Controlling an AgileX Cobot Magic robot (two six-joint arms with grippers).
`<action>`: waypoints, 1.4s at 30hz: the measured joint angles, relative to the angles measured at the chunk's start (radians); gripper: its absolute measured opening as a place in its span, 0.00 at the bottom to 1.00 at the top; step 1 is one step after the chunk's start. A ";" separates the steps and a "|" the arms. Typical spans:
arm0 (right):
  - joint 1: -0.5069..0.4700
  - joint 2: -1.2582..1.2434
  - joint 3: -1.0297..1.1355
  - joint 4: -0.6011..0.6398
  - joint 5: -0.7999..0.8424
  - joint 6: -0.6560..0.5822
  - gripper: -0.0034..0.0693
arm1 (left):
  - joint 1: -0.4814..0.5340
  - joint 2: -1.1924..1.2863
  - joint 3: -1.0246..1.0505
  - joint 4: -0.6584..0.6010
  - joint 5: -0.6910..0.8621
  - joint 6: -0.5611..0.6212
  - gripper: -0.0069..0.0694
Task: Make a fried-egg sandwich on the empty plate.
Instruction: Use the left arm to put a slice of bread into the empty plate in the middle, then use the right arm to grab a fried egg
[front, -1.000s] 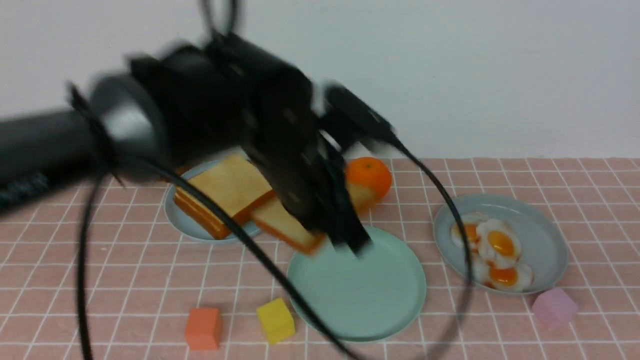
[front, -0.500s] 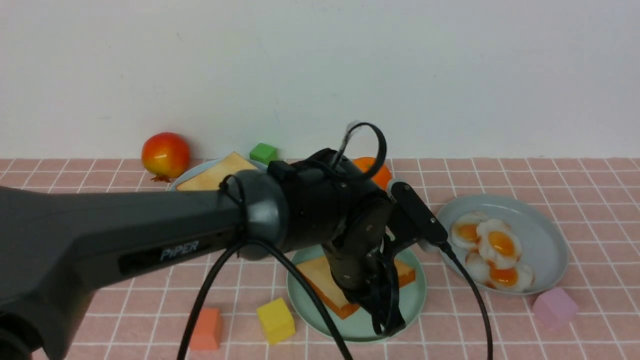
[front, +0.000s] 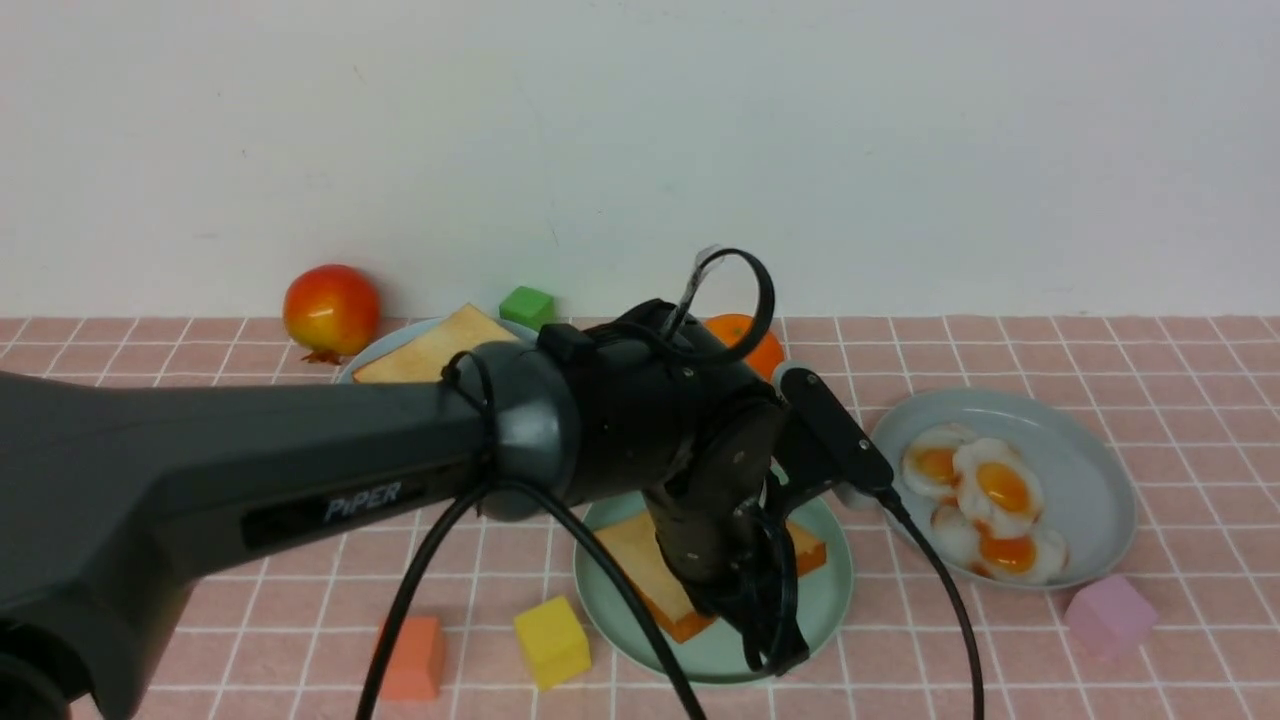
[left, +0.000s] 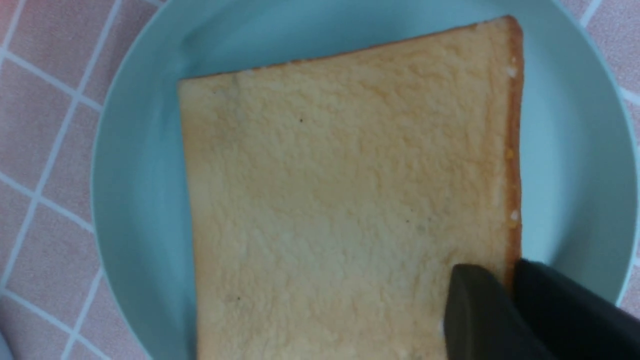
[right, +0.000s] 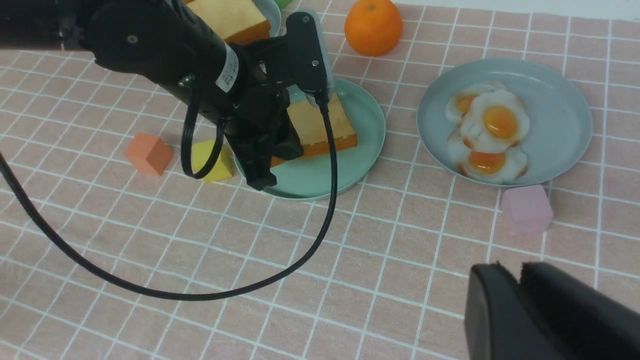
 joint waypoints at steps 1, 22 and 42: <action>0.000 0.000 0.000 0.003 0.000 0.000 0.20 | 0.000 0.000 0.000 0.000 0.000 0.000 0.34; 0.000 0.312 -0.001 0.005 0.015 0.023 0.18 | -0.010 -0.624 0.028 -0.108 0.168 -0.200 0.11; 0.235 1.102 -0.159 -0.461 -0.281 0.305 0.33 | -0.010 -1.595 0.905 -0.364 -0.274 -0.210 0.11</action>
